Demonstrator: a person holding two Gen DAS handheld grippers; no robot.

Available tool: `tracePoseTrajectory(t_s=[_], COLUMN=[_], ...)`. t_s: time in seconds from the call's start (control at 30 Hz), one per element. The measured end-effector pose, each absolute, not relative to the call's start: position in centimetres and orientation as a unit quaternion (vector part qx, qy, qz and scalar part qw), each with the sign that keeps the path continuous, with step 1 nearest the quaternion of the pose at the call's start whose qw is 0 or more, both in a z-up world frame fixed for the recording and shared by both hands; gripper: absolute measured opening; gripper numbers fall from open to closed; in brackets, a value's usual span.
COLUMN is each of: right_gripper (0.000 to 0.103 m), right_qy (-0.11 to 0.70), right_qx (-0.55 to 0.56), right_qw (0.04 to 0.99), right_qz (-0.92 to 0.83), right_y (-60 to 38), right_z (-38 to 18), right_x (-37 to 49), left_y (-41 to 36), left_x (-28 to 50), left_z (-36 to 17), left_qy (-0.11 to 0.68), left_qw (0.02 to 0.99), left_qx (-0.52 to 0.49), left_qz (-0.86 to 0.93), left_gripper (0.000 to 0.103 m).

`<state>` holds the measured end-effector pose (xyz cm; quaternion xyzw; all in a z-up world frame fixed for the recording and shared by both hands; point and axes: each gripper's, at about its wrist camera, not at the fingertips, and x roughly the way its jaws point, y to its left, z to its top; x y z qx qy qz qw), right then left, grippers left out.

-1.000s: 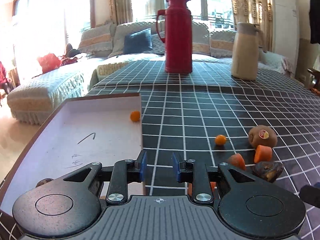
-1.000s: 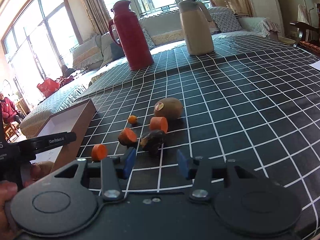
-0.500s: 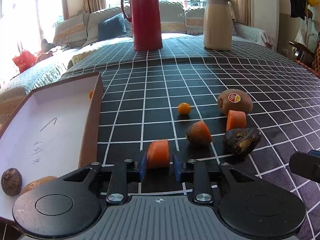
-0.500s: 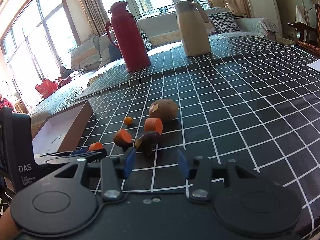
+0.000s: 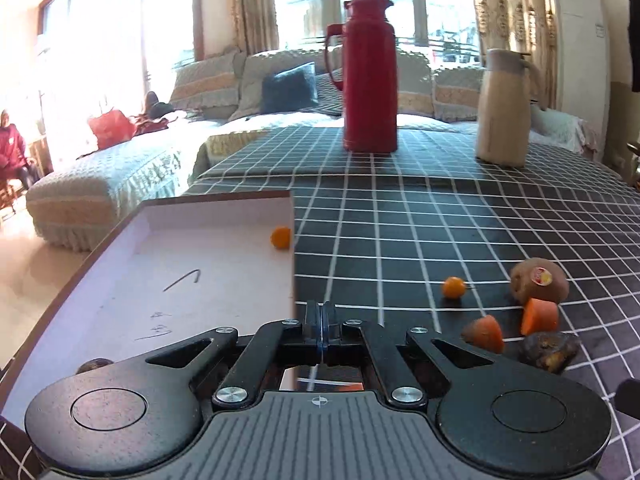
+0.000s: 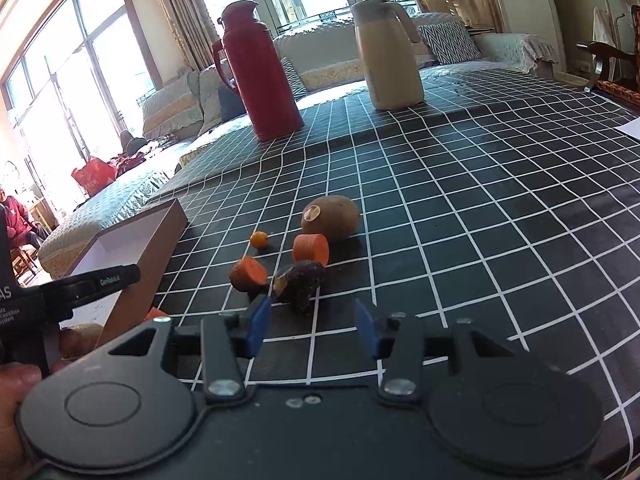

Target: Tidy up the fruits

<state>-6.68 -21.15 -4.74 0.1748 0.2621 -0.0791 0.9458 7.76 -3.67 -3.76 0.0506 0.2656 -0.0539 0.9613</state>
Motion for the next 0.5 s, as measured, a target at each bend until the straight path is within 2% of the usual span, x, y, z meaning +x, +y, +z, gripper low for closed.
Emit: tracePoseTrajectory(t_s=[0.13,0.43,0.47,0.5], right_gripper=[0.046,0.046,0.046,0.047], right_qy=[0.264,0.265,0.265,0.264], right_qx=[0.171,0.167,0.167,0.168], right_qw=[0.946,0.947,0.947,0.947], right_qz=[-0.075,-0.07,-0.071,-0.072], right_y=[-20.6,-20.4,-20.4,-20.5], right_z=[-4.7,-4.8,-4.8,-4.7], right_x=[-6.5,-6.4,-6.5,-6.6], left_y=[-2.3,-6.1,-6.4,-6.6], left_x=[7.9,3.4,3.1,2.9], left_z=[-3.8,-5.0,-5.2,-5.3], left_qy=[0.268,0.269,0.271,0.265], left_qw=[0.96,0.948,0.948,0.95], left_qx=[0.051,0.121,0.122,0.126], left_qz=[-0.055,-0.117,-0.115,-0.11], left_gripper=[0.001,0.002,0.004,0.011])
